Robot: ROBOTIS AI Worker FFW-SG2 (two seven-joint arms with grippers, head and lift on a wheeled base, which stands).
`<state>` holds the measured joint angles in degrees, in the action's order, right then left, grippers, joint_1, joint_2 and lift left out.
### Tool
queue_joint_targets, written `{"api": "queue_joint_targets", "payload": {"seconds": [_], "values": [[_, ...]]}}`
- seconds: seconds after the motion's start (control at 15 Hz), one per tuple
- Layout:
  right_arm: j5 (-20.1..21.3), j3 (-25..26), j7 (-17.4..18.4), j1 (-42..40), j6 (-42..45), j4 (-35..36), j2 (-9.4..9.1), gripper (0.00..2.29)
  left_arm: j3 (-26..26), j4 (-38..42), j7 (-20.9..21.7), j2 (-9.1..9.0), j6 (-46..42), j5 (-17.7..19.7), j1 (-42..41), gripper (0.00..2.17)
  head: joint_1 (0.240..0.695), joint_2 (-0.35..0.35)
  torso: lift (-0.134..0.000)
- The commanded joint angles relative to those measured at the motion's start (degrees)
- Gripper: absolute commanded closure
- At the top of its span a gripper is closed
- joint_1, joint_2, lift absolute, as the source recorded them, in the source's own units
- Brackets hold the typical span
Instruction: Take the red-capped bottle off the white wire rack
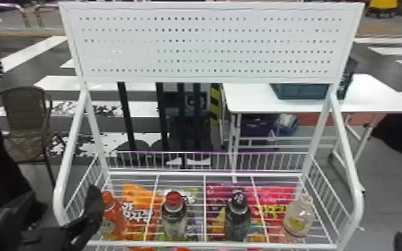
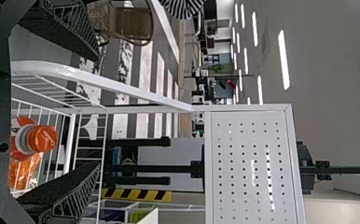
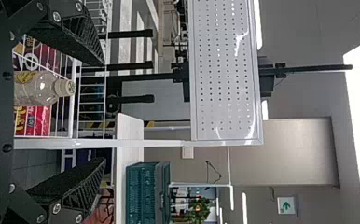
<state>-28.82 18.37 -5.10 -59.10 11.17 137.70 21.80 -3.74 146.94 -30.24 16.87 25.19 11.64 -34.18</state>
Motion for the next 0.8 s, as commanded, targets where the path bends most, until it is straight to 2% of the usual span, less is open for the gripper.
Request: {"api": "queue_joint_targets", "payload": {"seconds": [0.0, 0.13, 0.27, 0.6, 0.73], "values": [[0.0, -0.6, 0.6, 0.4, -1.3, -0.1, 0.0, 0.17, -1.5, -0.1, -0.1, 0.1, -0.1, -1.9, -0.1, 0.08, 0.499, 0.0, 0.0], [-0.3, -2.1, 3.3, 0.8, -1.3, 1.6, 0.61, 0.17, -2.6, -0.2, 0.0, 0.18, -0.1, -2.7, 0.0, 0.08, 0.499, 0.0, 0.0], [-0.2, -3.3, 4.4, 1.6, -3.4, 3.2, 1.32, 0.17, -3.5, -0.3, -0.1, 0.27, -0.1, -3.1, 0.3, 0.08, 0.499, 0.0, 0.0], [-0.4, -3.4, 4.3, 3.1, -4.1, 1.7, 1.58, 0.17, -3.6, -0.3, -0.1, 0.45, 0.1, -3.6, 0.3, 0.08, 0.499, 0.0, 0.0], [-0.4, -3.4, 4.3, 3.3, -3.9, 1.6, 1.58, 0.17, -5.5, -0.7, -0.1, 0.36, 0.1, -4.8, 0.5, 0.08, 0.499, 0.0, 0.0]]}}
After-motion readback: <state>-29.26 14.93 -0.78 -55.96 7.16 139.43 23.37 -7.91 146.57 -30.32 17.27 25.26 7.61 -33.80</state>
